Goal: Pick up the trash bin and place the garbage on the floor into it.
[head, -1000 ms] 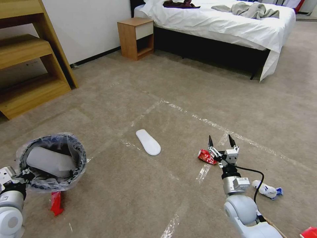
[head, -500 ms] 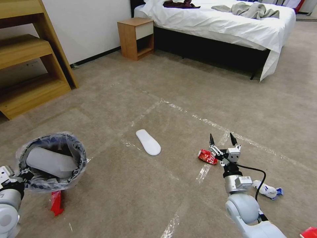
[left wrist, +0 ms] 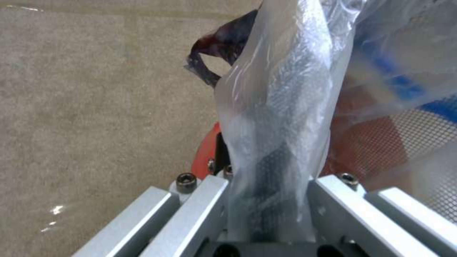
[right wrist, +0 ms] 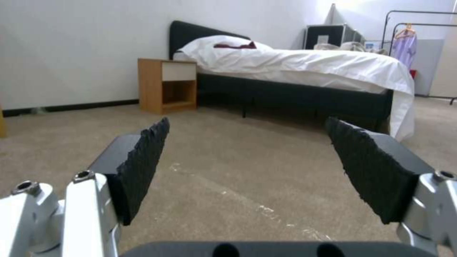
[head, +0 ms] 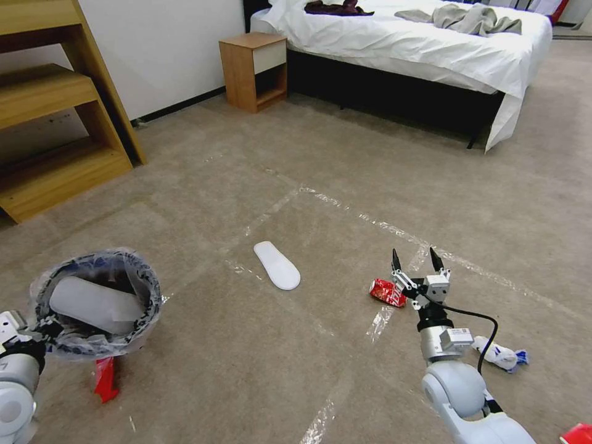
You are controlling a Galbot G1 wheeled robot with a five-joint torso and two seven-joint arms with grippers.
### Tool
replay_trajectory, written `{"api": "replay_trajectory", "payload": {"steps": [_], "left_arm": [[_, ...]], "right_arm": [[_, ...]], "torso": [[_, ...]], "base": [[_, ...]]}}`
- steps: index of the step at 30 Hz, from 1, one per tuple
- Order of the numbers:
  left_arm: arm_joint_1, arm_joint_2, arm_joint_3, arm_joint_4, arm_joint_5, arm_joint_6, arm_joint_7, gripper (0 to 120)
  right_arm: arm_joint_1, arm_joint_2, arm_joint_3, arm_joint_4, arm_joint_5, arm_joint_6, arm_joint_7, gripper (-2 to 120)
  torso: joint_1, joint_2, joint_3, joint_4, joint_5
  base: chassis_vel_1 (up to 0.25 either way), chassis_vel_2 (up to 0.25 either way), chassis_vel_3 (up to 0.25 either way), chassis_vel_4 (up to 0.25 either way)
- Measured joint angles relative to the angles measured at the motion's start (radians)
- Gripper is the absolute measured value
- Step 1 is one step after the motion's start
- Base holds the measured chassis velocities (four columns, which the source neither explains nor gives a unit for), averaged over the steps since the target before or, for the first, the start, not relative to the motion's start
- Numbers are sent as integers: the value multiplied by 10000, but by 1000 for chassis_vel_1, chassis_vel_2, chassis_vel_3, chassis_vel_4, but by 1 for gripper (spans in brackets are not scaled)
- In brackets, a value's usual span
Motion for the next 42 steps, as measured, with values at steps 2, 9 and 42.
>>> {"api": "replay_trajectory", "payload": {"steps": [2,9,42], "left_arm": [[-2,-10,0,18,8,-9,1,0],[-4,-39,0,47,40,-41,11,0],[-48,-58,33,72,119,-180,19,0]], "right_arm": [[11,20,-15,0,-3,-12,-6,85],[27,51,-47,-20,-22,-16,-21,85],[68,91,-160,-71,-169,-40,-58,84]], "torso": [[0,0,0,0,0],[0,0,-1,0,0],[0,0,0,0,0]], "base": [[0,0,0,0],[-22,34,20,-24],[-73,77,69,-80]]}}
